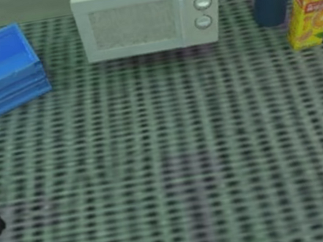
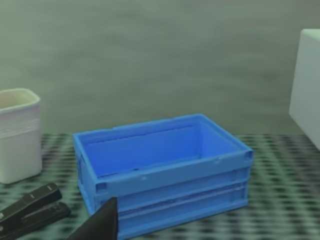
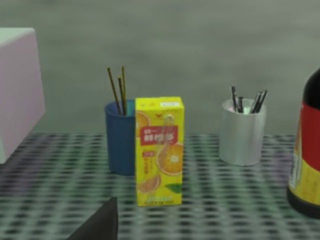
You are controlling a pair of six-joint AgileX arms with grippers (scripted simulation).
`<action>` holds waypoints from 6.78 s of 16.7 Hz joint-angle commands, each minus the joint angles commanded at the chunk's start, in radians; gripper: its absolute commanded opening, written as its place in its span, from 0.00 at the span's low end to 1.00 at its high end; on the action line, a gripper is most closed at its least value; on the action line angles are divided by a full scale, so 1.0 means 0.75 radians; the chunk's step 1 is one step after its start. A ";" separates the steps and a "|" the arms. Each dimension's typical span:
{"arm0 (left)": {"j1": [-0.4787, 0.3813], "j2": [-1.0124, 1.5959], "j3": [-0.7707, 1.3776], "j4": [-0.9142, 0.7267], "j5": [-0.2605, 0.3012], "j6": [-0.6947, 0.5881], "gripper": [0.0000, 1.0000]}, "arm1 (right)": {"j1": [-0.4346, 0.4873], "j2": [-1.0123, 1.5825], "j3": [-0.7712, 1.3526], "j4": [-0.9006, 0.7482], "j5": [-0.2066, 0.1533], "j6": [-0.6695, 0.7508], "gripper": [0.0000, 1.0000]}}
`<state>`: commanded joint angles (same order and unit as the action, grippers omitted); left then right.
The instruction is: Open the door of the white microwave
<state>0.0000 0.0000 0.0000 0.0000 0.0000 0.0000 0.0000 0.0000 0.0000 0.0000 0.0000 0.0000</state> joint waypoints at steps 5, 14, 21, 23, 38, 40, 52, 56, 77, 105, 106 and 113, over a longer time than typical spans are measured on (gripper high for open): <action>-0.045 0.083 0.082 -0.001 -0.037 -0.023 1.00 | 0.000 0.000 0.000 0.000 0.000 0.000 1.00; -0.434 1.055 0.854 -0.055 -0.387 -0.221 1.00 | 0.000 0.000 0.000 0.000 0.000 0.000 1.00; -0.798 2.076 1.548 -0.128 -0.710 -0.401 1.00 | 0.000 0.000 0.000 0.000 0.000 0.000 1.00; -0.886 2.298 1.718 -0.141 -0.788 -0.448 1.00 | 0.000 0.000 0.000 0.000 0.000 0.000 1.00; -1.078 2.807 2.155 -0.145 -0.958 -0.556 1.00 | 0.000 0.000 0.000 0.000 0.000 0.000 1.00; -1.053 2.876 2.226 -0.133 -0.936 -0.536 1.00 | 0.000 0.000 0.000 0.000 0.000 0.000 1.00; -0.952 3.102 2.454 -0.091 -0.848 -0.466 0.85 | 0.000 0.000 0.000 0.000 0.000 0.000 1.00; -0.952 3.102 2.454 -0.091 -0.848 -0.466 0.55 | 0.000 0.000 0.000 0.000 0.000 0.000 1.00; -1.008 3.014 2.303 -0.057 -0.879 -0.487 0.00 | 0.000 0.000 0.000 0.000 0.000 0.000 1.00; -1.013 2.999 2.267 -0.034 -0.878 -0.503 0.00 | 0.000 0.000 0.000 0.000 0.000 0.000 1.00; -1.010 2.989 2.255 -0.026 -0.874 -0.496 0.00 | 0.000 0.000 0.000 0.000 0.000 0.000 1.00; -0.997 2.956 2.206 0.008 -0.858 -0.472 0.00 | 0.000 0.000 0.000 0.000 0.000 0.000 1.00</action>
<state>-0.7481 2.2172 1.6545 0.0058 -0.6432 -0.3540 0.0000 0.0000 0.0000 0.0000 0.0000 0.0000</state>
